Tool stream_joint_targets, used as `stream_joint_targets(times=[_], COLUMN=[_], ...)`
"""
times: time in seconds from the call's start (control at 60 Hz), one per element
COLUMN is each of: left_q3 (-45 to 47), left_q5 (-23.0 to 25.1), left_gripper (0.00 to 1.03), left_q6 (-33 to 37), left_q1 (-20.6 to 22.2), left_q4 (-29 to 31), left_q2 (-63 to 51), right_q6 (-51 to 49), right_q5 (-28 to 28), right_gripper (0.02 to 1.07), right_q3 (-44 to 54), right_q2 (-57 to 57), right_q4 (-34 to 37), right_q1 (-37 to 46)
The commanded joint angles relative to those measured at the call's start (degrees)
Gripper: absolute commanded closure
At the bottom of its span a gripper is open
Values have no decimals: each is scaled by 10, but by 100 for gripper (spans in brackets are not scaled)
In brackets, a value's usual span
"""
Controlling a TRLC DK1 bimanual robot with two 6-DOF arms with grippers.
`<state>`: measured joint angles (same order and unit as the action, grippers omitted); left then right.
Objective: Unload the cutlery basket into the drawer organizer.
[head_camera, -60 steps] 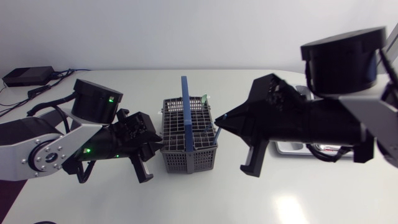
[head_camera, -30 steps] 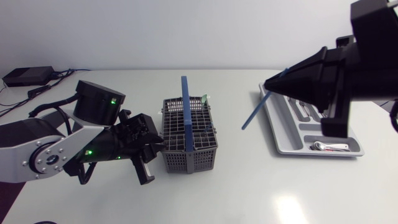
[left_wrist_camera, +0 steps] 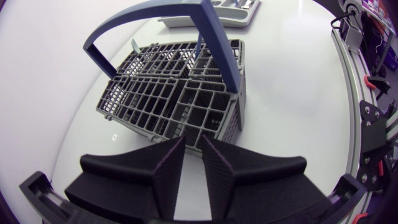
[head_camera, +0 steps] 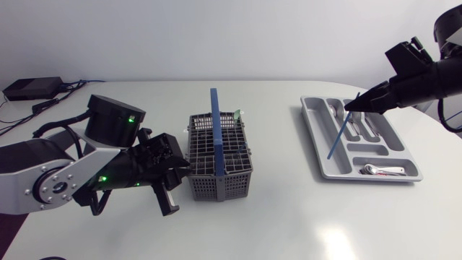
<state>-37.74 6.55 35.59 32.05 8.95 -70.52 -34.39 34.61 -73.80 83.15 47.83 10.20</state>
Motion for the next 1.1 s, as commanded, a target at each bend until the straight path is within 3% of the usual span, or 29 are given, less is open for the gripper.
stream_joint_targets(times=[0.0,0.317,1.083], left_q3=[13,16,21], left_q5=[-3,-3,-4], left_gripper=[82,82,82], left_q6=[-11,-11,-9], left_q1=[4,4,4], left_q4=[-2,-2,-2], left_q2=[6,6,2], right_q6=[-5,25,110], right_q5=[-1,-29,-40], right_gripper=[101,101,101], right_q3=[-39,-142,-321], right_q2=[59,227,445], right_q4=[8,16,9], right_q1=[18,31,9])
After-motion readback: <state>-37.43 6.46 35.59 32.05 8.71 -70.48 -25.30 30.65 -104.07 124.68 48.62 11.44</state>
